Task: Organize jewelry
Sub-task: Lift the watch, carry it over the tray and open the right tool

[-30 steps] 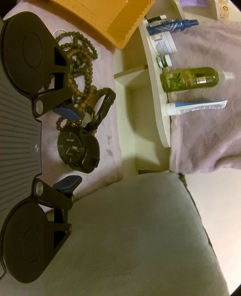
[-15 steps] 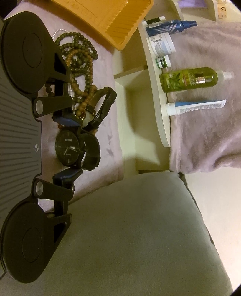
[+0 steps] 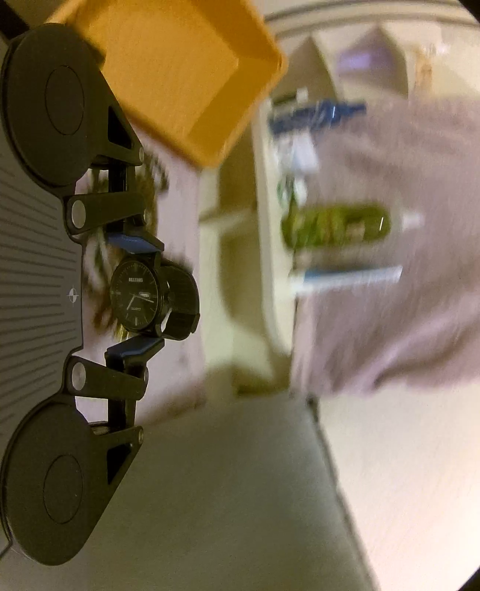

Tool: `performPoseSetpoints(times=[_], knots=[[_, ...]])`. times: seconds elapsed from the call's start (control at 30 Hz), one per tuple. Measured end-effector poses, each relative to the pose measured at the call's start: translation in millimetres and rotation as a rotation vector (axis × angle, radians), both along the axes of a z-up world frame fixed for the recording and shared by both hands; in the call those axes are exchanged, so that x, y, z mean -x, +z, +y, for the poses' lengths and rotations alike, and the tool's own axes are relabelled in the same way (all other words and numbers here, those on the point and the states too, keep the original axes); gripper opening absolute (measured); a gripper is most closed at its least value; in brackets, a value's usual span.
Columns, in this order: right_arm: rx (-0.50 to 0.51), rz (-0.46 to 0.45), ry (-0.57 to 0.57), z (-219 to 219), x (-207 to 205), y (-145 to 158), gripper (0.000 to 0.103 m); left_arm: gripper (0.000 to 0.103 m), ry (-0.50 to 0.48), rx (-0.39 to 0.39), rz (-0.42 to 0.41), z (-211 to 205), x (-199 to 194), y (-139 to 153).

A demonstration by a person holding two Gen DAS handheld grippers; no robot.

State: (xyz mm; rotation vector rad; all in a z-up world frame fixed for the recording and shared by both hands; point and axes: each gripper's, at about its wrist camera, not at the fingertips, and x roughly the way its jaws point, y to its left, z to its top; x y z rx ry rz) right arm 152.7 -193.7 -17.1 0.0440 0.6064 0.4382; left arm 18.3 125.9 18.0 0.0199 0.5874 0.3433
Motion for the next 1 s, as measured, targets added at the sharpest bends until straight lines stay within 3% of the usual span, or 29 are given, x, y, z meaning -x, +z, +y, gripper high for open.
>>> performPoseSetpoints(times=[0.27, 0.47, 0.9, 1.0], knots=[[-0.086, 0.043, 0.289, 67.3, 26.7, 19.1, 0.048, 0.005, -0.003, 0.001, -0.002, -0.8, 0.6, 0.6], [-0.076, 0.076, 0.417, 114.2, 33.9, 13.7, 0.048, 0.006, -0.006, 0.006, -0.007, 0.0, -0.1, 0.9], [-0.087, 0.15, 0.482, 145.2, 25.9, -12.3, 0.048, 0.006, -0.007, 0.015, -0.01, 1.7, -0.9, 0.3], [-0.128, 0.166, 0.492, 143.7, 23.1, -11.1, 0.06, 0.006, -0.008, 0.014, -0.01, 1.4, 0.1, 0.0]])
